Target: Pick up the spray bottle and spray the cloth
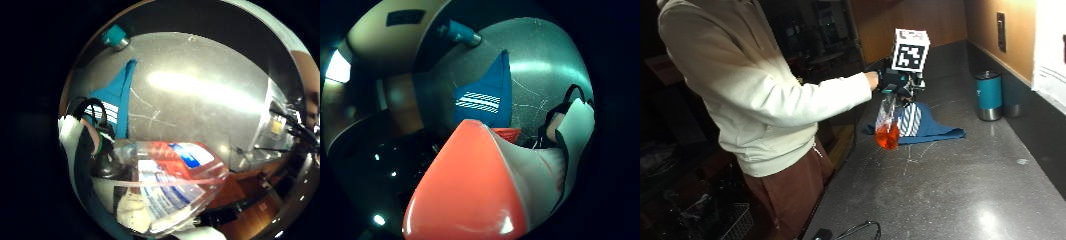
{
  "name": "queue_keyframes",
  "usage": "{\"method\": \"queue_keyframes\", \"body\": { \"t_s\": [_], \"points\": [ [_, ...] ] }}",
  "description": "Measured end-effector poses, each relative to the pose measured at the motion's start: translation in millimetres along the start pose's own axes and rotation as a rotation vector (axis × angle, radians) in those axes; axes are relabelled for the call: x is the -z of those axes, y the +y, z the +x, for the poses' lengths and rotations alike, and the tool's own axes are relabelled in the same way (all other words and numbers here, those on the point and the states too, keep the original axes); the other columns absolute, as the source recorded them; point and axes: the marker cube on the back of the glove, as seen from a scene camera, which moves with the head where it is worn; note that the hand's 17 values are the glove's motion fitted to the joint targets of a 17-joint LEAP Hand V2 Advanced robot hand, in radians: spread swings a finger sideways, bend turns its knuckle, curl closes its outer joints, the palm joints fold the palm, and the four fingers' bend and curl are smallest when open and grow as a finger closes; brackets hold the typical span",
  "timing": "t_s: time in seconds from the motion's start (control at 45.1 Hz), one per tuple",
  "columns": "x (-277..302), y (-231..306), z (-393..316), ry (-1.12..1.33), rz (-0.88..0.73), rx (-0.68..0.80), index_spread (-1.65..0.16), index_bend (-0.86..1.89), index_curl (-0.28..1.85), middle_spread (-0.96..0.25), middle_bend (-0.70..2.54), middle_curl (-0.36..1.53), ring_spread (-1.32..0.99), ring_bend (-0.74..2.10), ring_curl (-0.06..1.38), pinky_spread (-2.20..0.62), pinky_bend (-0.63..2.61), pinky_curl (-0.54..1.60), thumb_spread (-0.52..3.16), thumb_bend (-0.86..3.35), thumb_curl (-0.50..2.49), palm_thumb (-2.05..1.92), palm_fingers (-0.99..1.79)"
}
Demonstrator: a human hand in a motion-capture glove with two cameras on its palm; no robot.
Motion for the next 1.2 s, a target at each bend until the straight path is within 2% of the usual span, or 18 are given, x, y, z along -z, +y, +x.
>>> {"method": "queue_keyframes", "body": {
  "t_s": [0.244,0.377,0.488,0.621,0.776,0.843,0.998,1.109,1.197],
  "points": [
    [-56.0,2.5,-63.5,0.314,-0.063,-0.011,-0.15,0.42,0.52,-0.12,0.56,0.49,-0.18,0.59,0.44,-0.2,0.31,0.37,0.19,-0.03,0.76,0.9,1.38],
    [-85.8,1.1,-74.8,0.378,-0.069,-0.097,-0.15,0.42,0.52,-0.12,0.57,0.49,-0.18,0.59,0.44,-0.2,0.31,0.37,0.19,-0.03,0.77,0.9,1.38],
    [-96.4,3.0,-100.1,0.288,-0.061,-0.12,-0.15,0.42,0.52,-0.12,0.57,0.49,-0.18,0.59,0.44,-0.2,0.31,0.37,0.18,-0.03,0.77,0.9,1.39],
    [-84.8,10.5,-105.1,0.337,-0.033,-0.144,-0.15,0.41,0.52,-0.12,0.57,0.48,-0.18,0.59,0.44,-0.2,0.32,0.37,0.18,-0.03,0.78,0.9,1.39],
    [-86.8,8.9,-115.9,0.278,-0.015,-0.189,-0.15,0.41,0.52,-0.12,0.57,0.48,-0.18,0.59,0.44,-0.2,0.32,0.37,0.18,-0.03,0.78,0.9,1.39],
    [-90.2,9.1,-118.5,0.289,-0.012,-0.158,-0.15,0.42,0.52,-0.12,0.57,0.48,-0.18,0.59,0.44,-0.2,0.32,0.37,0.18,-0.03,0.79,0.9,1.39],
    [-62.3,12.1,-157.6,0.058,0.141,-0.043,-0.15,0.42,0.52,-0.12,0.57,0.48,-0.18,0.59,0.44,-0.2,0.32,0.37,0.18,-0.03,0.79,0.9,1.39],
    [-32.0,11.2,-195.9,-0.187,0.322,0.09,-0.15,0.42,0.52,-0.12,0.57,0.48,-0.18,0.59,0.44,-0.2,0.32,0.37,0.18,-0.03,0.79,0.9,1.39],
    [-20.4,4.7,-228.3,-0.413,0.396,0.203,-0.15,0.41,0.52,-0.11,0.57,0.48,-0.18,0.59,0.44,-0.2,0.32,0.37,0.18,-0.03,0.79,0.9,1.39]
  ]
}}
